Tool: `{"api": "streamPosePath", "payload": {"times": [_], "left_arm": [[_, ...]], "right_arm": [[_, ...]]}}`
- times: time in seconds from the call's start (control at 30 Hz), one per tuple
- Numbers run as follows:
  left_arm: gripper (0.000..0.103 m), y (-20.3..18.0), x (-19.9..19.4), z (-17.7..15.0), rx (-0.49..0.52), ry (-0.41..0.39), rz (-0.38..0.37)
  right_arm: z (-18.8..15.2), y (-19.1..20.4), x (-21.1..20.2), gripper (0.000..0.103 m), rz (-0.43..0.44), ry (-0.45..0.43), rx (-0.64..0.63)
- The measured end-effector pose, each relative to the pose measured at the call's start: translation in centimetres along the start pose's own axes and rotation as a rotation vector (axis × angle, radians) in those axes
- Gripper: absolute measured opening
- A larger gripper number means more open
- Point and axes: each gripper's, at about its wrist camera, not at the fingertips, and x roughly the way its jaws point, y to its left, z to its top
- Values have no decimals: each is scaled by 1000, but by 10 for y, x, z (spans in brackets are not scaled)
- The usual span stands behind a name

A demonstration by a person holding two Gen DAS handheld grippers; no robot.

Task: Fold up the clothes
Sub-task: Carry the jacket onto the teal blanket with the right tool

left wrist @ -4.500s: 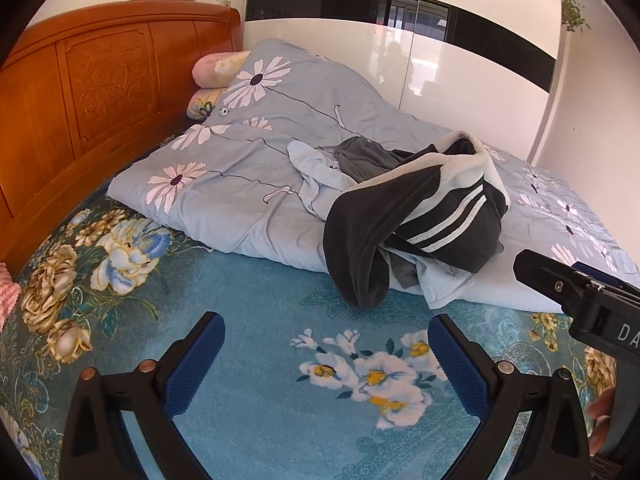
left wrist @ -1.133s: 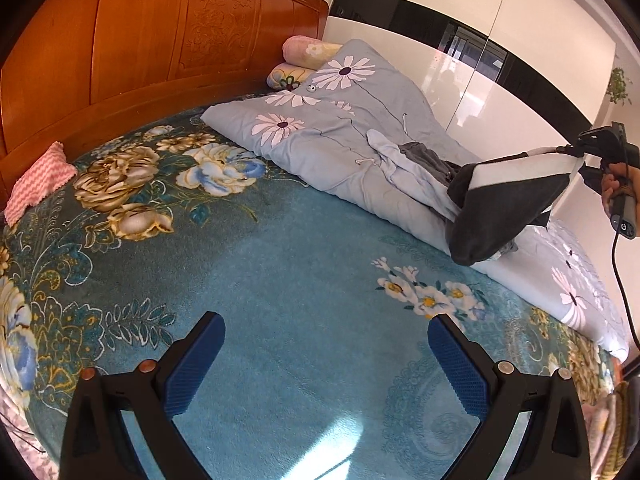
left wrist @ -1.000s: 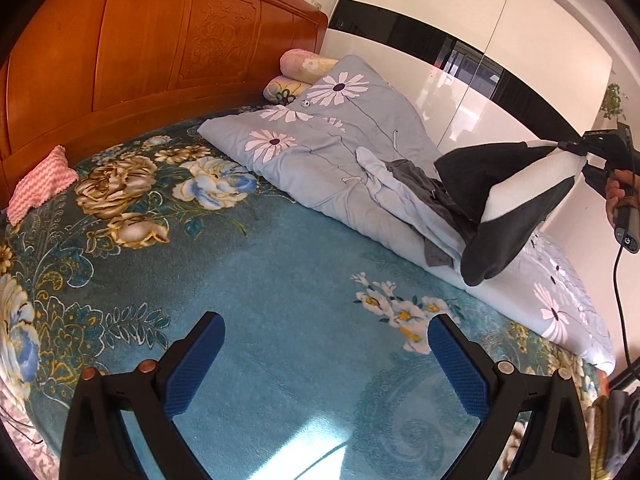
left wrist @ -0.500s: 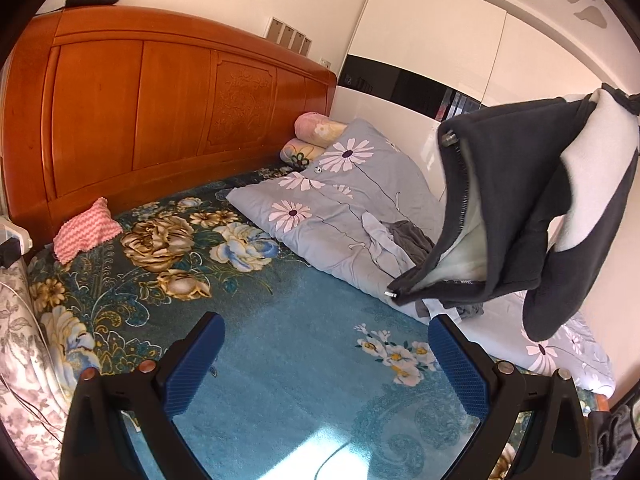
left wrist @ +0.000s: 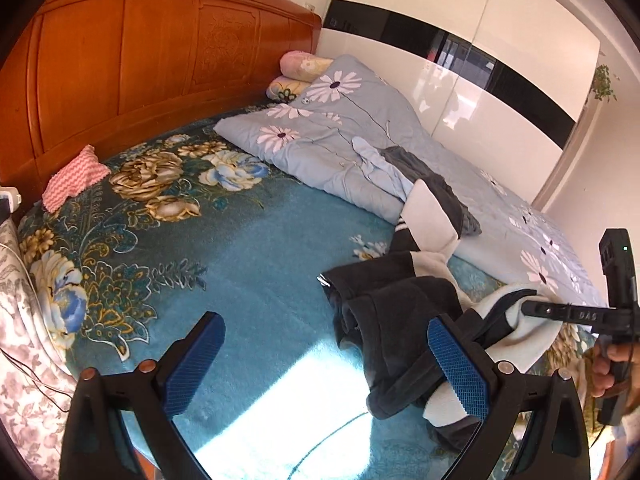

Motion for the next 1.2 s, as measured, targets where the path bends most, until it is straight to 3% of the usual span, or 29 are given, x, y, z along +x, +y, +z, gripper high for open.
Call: {"api": "streamPosePath", "payload": {"times": [0.13,0.3,0.43,0.5,0.6,0.73,0.83,0.97,1.0,1.07,1.13,1.2], "left_arm": [[103,-35,26,-14,39,78,-58],[103,-79,46,-36,85,165,-113],[103,-133,52,-58,246,204,-161],[103,-159,56,-68,335,206,-158],[103,-178,69,-76,366,231,-129],[103,-161,83,-71,328,251,-64],[103,-119,86,-54,235,236,0],[103,-67,87,-34,94,214,81],[103,-58,87,-30,65,208,89],[103,-47,86,-26,25,196,97],[103,-40,84,-26,5,194,96],[103,-34,82,-30,-1,202,93]], "right_arm": [[-69,-20,34,8,-59,86,51],[-103,-32,23,11,-48,102,95],[-128,-44,1,13,-37,94,138],[-142,-60,-19,16,-43,44,209],[-161,-81,-39,17,-60,7,294],[-178,-93,-49,17,-81,-24,355],[-180,-90,-53,18,-129,-61,357],[-176,-69,-62,21,-108,-142,339],[-174,-58,-59,23,-77,-145,318],[-167,-41,-41,41,-19,-135,283],[-160,-29,-20,50,17,-133,272],[-153,-39,4,54,20,-130,385]]}}
